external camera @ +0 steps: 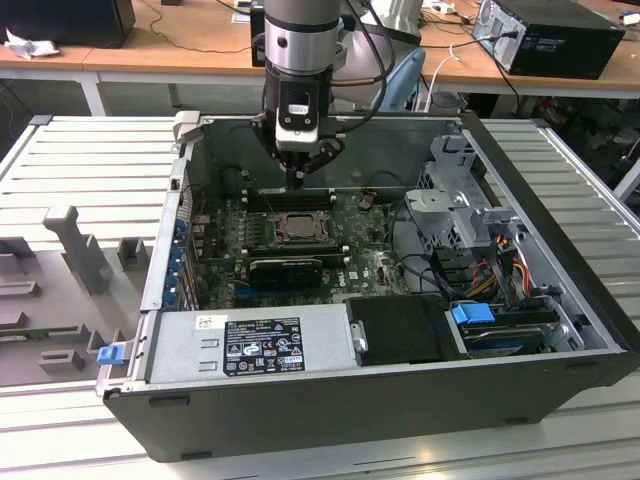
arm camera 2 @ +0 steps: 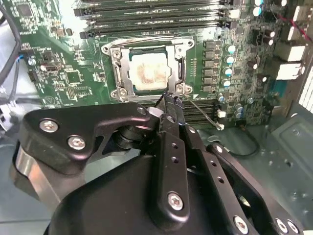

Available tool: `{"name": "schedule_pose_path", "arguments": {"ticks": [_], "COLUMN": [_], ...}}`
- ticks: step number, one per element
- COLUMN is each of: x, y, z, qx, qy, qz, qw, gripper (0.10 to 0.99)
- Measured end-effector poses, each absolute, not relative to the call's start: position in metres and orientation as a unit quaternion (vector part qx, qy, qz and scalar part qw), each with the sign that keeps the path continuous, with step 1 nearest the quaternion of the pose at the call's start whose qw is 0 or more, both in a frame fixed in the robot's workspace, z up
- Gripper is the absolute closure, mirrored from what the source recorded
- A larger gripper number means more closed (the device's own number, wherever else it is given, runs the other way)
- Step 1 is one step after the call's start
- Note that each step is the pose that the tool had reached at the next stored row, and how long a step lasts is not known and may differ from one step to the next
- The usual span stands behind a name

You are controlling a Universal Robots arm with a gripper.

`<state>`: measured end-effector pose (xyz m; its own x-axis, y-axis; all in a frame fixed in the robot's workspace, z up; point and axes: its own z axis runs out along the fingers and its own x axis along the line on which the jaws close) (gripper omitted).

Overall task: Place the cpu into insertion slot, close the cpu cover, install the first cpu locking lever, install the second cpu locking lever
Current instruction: 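Install the first cpu locking lever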

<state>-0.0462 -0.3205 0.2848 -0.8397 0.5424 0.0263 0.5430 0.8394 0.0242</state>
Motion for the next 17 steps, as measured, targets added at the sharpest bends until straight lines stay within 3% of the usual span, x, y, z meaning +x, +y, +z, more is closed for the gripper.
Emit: {"name": "schedule_pose_path", "arguments": {"ticks": [14, 17], "x": [-0.0463, -0.0462], "y": [-0.3205, -0.3205], "z": [0.282, 0.2814], "qx": [-0.067, -0.028], "qy": [-0.998, -0.999], "qz": [-0.013, -0.013], "qw": [0.012, 0.007], "gripper": [0.98, 0.98]}}
